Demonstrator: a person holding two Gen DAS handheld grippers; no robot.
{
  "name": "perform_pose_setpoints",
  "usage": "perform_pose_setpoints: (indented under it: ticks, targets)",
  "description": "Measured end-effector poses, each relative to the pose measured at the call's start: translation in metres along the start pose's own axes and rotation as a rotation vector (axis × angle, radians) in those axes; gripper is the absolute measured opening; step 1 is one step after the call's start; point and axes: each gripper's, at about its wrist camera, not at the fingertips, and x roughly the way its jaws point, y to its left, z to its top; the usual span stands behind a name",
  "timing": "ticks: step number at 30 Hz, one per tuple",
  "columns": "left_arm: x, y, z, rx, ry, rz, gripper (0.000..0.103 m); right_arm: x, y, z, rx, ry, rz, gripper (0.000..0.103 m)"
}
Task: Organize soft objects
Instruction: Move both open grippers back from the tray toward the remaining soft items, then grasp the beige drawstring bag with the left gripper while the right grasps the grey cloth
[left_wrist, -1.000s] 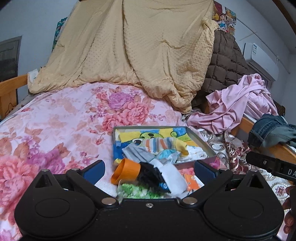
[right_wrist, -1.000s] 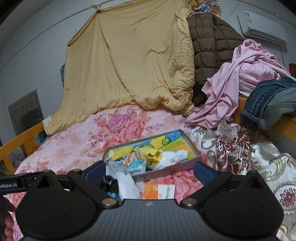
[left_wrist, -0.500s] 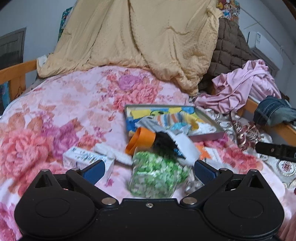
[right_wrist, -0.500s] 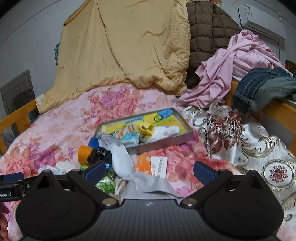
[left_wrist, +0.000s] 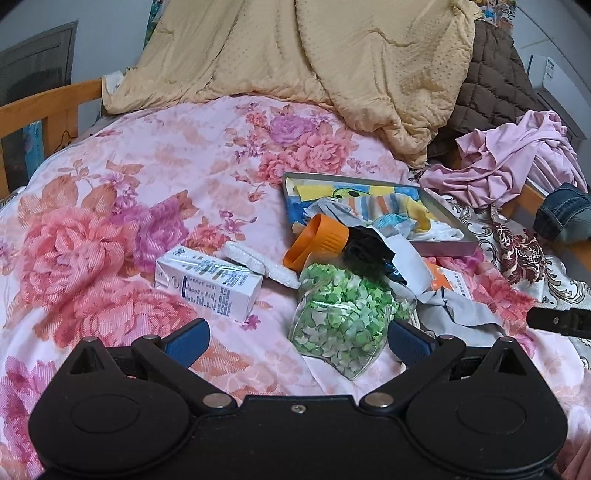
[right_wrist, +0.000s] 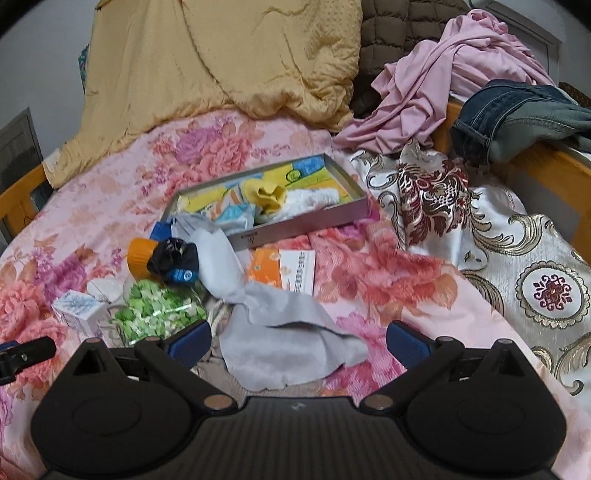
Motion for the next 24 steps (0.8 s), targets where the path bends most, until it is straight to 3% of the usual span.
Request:
perform_pose_setpoints:
  ticks: [10, 18, 24]
  targets:
    - [0.008, -0.008, -0.008, -0.023, 0.086, -0.052, 0.102, 0.021, 0.005, -0.004, -0.027, 0.11, -0.027, 0.103]
    - [0.019, -0.025, -0.019, 0.044, 0.141, -0.117, 0.102, 0.037, 0.005, -0.006, -0.019, 0.189, -0.014, 0.103]
    - [0.032, -0.051, -0.036, 0.118, 0.182, -0.211, 0.102, 0.047, -0.007, -0.002, 0.07, 0.225, 0.016, 0.103]
